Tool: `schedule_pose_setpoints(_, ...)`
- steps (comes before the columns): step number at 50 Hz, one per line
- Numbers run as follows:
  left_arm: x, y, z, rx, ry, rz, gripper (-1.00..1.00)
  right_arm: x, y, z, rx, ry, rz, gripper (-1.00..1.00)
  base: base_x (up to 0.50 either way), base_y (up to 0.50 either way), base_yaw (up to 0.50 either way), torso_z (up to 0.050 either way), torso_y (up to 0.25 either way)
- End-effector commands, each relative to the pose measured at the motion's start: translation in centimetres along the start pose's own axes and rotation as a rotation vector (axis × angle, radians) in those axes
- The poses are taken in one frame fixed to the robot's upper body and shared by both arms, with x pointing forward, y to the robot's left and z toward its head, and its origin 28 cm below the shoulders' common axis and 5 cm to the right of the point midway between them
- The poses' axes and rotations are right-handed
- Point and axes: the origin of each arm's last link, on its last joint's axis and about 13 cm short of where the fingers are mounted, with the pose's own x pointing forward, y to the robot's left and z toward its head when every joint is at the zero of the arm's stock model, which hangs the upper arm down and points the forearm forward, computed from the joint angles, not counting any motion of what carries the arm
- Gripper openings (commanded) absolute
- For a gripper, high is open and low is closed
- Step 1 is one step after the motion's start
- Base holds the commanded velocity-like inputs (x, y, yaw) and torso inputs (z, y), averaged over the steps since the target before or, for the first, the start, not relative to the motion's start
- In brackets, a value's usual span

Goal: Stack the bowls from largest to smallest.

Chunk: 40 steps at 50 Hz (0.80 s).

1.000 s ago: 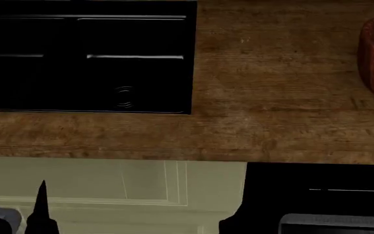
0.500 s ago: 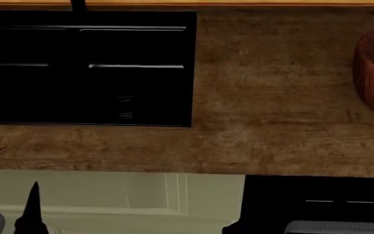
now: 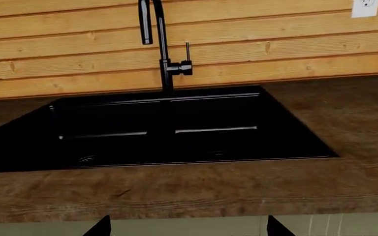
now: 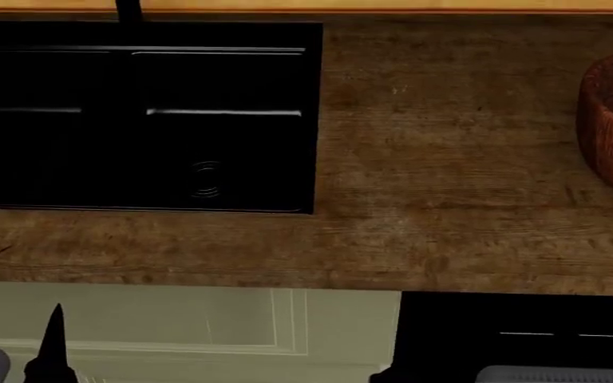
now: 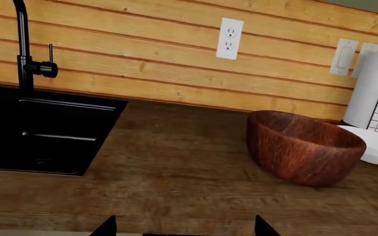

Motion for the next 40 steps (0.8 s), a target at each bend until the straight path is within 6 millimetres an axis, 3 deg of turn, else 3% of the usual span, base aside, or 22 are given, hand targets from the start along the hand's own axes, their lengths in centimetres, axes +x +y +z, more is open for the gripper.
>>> schedule_pose_setpoints(1,-0.04,0.39,0.19,-0.014,-0.006,0.015,1.00,0.02,-0.49,0.12,0.042,-0.021,-0.009,1.00,0.00,0.00,0.00,0.000,0.000)
schedule_pose_setpoints(5,-0.16,0.46,0.42,-0.010,-0.011,0.019,1.00,-0.01,-0.49,0.06,0.032,-0.014,-0.010,1.00,0.00,0.00,0.00,0.000,0.000)
schedule_pose_setpoints(40,-0.20,0.83,0.60,-0.013,-0.013,0.033,1.00,-0.22,-0.49,0.12,0.023,-0.031,0.000,1.00,0.00,0.50,0.00,0.000,0.000)
